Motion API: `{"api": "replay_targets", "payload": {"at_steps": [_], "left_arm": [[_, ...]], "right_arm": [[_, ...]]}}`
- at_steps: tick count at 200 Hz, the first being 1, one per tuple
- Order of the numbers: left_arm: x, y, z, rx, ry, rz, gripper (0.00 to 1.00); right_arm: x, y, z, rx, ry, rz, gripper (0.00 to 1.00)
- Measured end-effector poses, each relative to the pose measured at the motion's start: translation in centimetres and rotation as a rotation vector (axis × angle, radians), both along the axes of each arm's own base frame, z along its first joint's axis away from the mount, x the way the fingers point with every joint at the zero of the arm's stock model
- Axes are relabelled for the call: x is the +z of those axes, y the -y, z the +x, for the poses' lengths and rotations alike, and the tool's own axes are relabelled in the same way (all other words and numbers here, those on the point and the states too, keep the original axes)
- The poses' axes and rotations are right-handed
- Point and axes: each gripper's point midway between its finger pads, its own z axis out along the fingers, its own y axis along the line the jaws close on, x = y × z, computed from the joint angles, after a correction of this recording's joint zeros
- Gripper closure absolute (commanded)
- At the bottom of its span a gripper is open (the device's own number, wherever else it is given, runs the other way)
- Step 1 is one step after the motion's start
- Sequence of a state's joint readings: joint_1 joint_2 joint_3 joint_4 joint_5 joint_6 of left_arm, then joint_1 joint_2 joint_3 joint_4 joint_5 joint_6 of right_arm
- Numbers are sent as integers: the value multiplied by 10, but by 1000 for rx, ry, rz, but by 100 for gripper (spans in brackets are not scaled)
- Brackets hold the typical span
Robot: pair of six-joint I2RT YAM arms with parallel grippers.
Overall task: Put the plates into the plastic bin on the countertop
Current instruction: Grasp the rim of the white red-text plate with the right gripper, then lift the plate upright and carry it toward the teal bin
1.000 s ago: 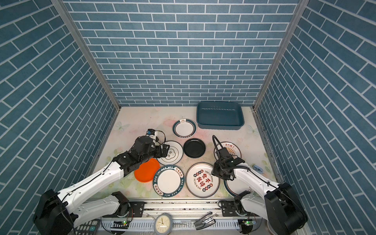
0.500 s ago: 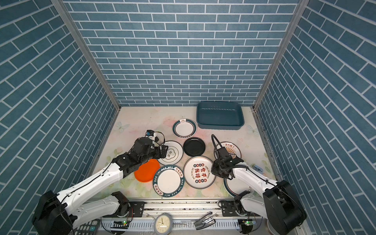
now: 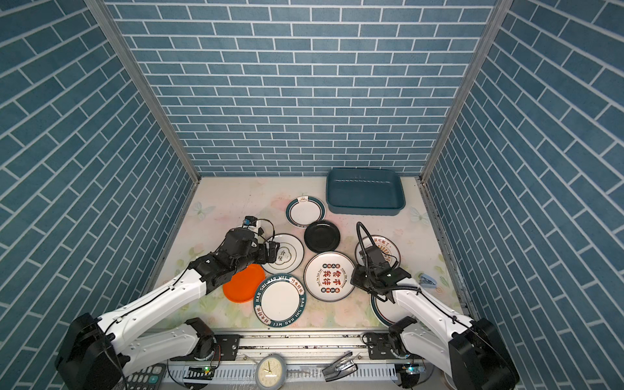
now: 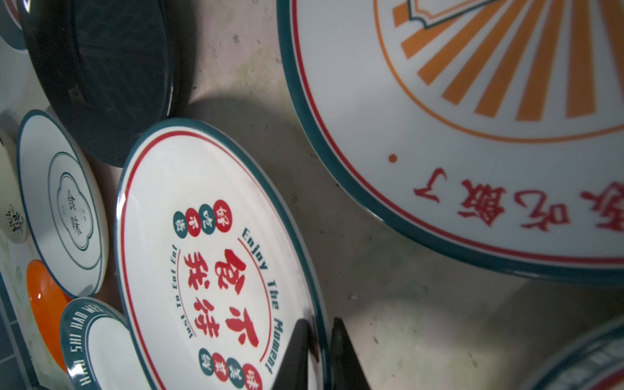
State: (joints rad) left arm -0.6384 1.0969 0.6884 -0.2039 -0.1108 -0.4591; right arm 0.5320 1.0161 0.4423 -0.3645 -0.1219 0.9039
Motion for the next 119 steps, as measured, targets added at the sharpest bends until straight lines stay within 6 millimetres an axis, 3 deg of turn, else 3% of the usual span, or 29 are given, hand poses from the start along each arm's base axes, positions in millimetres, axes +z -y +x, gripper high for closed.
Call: {"api": "replay_targets", "payload": {"at_steps": [56,89,119], "left_arm": [[-8,1,1,-3,-22,14,1],[-3,4,4,-4,-9,6,0],[2,6,8,-7,1,4,0]], "right_arm": [[12,9,4,-56,54,-7,100],[21,18,3,-88,84,-24,100],[40,27,6,-121,134,-42,100]]}}
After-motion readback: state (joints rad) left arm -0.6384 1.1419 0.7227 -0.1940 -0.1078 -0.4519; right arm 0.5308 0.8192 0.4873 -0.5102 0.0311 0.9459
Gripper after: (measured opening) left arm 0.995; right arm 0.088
